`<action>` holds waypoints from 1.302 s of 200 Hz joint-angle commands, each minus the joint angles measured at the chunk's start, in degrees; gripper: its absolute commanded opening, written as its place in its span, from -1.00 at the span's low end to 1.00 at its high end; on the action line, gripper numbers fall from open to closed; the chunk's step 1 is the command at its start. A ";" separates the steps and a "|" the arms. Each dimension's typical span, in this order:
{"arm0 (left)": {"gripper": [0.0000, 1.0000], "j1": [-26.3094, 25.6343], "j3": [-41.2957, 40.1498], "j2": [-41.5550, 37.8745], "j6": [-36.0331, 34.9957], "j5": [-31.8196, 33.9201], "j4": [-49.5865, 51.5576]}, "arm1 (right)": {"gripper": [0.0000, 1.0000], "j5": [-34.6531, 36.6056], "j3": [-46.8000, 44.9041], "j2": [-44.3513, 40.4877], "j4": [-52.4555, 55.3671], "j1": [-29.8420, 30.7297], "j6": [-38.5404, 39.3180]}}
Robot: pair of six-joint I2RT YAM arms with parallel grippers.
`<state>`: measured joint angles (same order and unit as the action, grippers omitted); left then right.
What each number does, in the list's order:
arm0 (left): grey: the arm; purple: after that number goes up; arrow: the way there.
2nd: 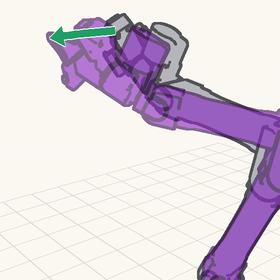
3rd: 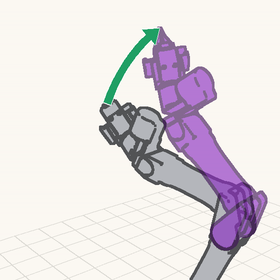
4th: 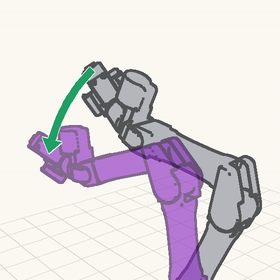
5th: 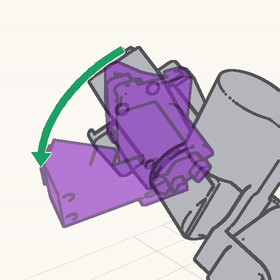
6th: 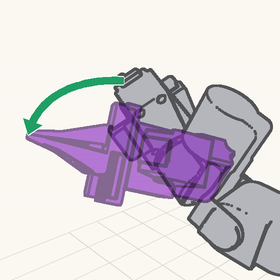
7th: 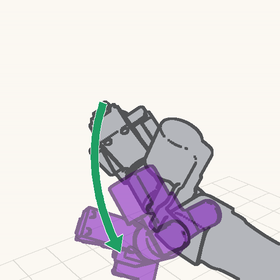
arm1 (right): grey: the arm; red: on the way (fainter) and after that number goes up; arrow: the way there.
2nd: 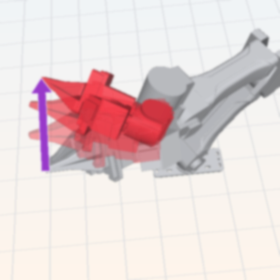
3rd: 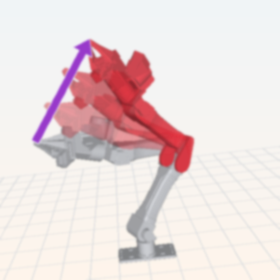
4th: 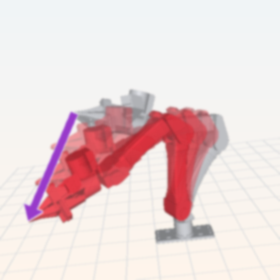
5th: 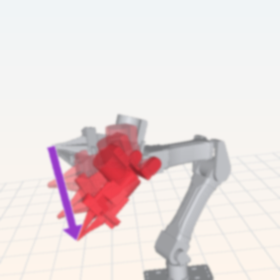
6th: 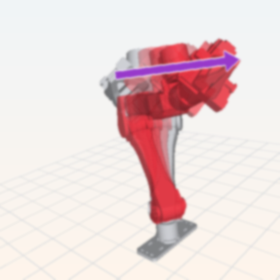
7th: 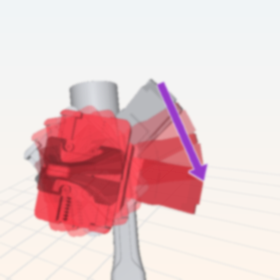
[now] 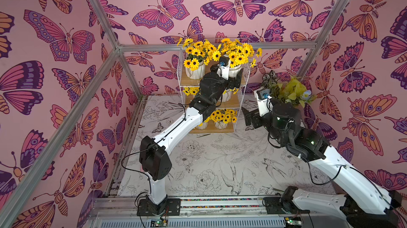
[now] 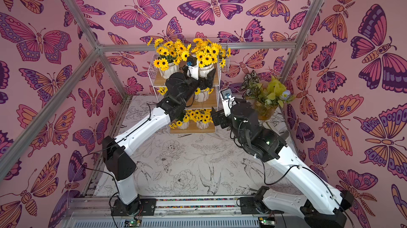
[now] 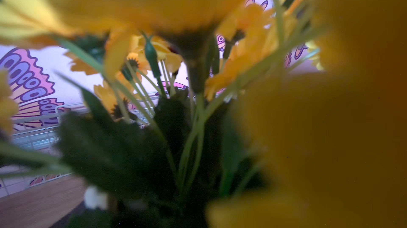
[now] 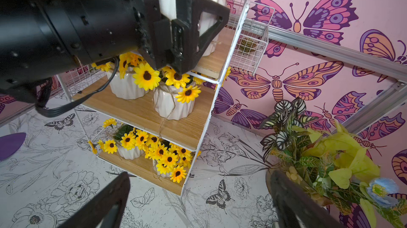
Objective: Take the sunflower pots off the shelves
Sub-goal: Pick up the sunflower pot from the shelf.
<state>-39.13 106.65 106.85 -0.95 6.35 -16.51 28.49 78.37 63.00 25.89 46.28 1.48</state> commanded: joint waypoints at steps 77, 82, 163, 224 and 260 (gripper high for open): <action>0.37 0.92 -5.84 -2.60 1.37 -2.25 3.55 | 0.98 0.64 0.74 -0.08 -0.51 -0.46 -0.21; 0.36 0.90 -6.41 -3.20 1.54 -2.43 3.56 | 0.98 0.70 0.86 -0.22 -0.45 -0.57 -0.22; 0.26 0.81 -13.90 -10.37 3.66 -7.18 1.79 | 0.98 1.65 2.14 -1.98 0.98 -1.35 0.87; 0.24 -0.30 -23.90 -17.68 3.87 -13.73 -2.64 | 0.98 3.27 3.81 -3.69 6.80 -1.74 -1.33; 0.23 -2.35 -30.30 -21.54 3.66 -16.49 -4.80 | 0.98 5.52 5.67 -6.46 16.35 -1.70 -6.21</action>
<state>-39.22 81.06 86.78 0.69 -5.80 -24.40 31.14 80.99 58.96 33.65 44.97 -0.34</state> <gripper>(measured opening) 0.941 0.989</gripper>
